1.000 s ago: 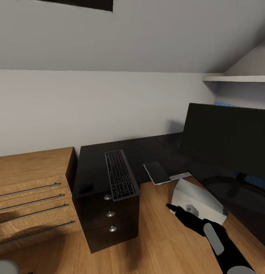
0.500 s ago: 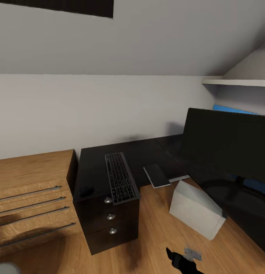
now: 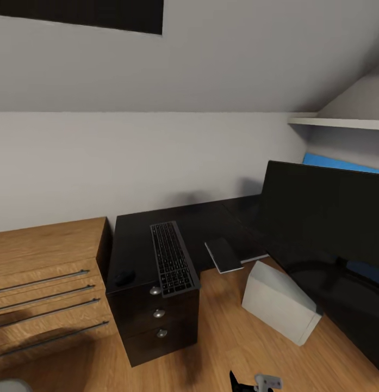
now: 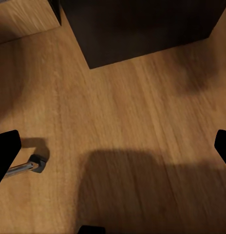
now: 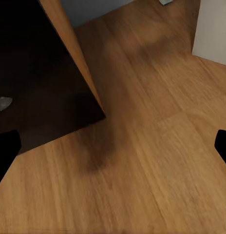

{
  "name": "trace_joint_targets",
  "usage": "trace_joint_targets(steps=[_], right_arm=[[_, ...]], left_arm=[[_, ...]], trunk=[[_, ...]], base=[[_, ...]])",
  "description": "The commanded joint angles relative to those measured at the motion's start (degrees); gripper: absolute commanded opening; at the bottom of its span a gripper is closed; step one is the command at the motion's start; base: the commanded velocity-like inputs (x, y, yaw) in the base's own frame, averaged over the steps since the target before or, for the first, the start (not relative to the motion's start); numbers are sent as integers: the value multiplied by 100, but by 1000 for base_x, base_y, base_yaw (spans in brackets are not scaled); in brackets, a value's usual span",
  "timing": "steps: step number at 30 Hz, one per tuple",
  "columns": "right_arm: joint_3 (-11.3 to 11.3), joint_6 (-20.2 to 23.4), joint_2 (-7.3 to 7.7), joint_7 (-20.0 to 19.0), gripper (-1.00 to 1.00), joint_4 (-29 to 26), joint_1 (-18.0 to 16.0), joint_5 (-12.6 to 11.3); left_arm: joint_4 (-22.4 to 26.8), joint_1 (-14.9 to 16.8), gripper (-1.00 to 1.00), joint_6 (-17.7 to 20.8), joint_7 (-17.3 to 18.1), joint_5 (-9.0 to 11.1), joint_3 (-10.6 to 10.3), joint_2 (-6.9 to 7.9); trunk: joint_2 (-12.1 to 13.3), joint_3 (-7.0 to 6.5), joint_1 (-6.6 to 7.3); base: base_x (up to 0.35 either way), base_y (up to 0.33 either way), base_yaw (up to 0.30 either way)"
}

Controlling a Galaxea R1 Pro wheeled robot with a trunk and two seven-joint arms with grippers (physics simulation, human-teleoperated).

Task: In the bedroom, organize the workspace by keeping the computer under the desk, ensuring the monitor is on the desk, placing the keyboard on the desk next to the monitor, placing the mouse on the desk next to the keyboard, moving the folder from the swivel chair onto the desk next to the mouse, stacking the notebook on top of the folder with the pen on top of the notebook, and positioning the swivel chair next to the desk.

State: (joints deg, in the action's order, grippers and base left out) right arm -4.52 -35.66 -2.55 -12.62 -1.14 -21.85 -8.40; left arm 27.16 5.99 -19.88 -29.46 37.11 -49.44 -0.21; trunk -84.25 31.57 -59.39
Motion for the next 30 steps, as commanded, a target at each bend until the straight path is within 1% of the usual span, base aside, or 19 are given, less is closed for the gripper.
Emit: trace_joint_targets(steps=[1, 6, 7, 8, 16, 20, 22, 25, 30], right_arm=[[-41, -19, -3, -57, 100, 10, -4, -37], [-33, -66, -19, -51, 100, 23, -4, -33], [-31, -69, -31, -52, 100, 23, -4, -30], [-19, -77, -97, -63, 100, 14, -4, -17], [80, -81, -156, -53, 100, 0, -4, 50], [86, -94, -164, -34, 100, -10, -4, 24], [84, -98, -167, -27, 100, -10, -4, 16], [83, -99, -174, -23, 100, -8, -4, 15], [83, -99, -183, -22, 100, 1, -4, 13]], left_arm=[[-1, 8, 100, -33, -34, 53, -49, 3], [-1, 8, 100, -33, -35, 57, -47, 3], [-1, 8, 100, -33, -37, 54, -47, 3], [-1, 8, 100, -33, -40, 45, -58, 3], [-1, 8, 100, -32, -43, 39, -56, 3], [-1, 8, 100, -20, -52, 45, -55, 3], [-1, 8, 100, -17, -164, 48, -60, 3], [-1, 8, 100, -16, -259, 50, -67, 1], [-1, 8, 100, -14, -308, 50, -74, -3]], trunk=[[39, -13, 23], [239, -103, 133], [279, -121, 155], [319, -139, 177], [640, -282, 352], [801, -354, 440], [881, -390, 484], [1001, -444, 550], [1202, -534, 660]], base=[[0, 0, 0], [0, 0, 0], [0, 0, 0], [0, 0, 0], [0, 0, 0], [-195, -112, 0], [-259, -189, 113], [-270, -205, 199], [-275, -213, 245]])
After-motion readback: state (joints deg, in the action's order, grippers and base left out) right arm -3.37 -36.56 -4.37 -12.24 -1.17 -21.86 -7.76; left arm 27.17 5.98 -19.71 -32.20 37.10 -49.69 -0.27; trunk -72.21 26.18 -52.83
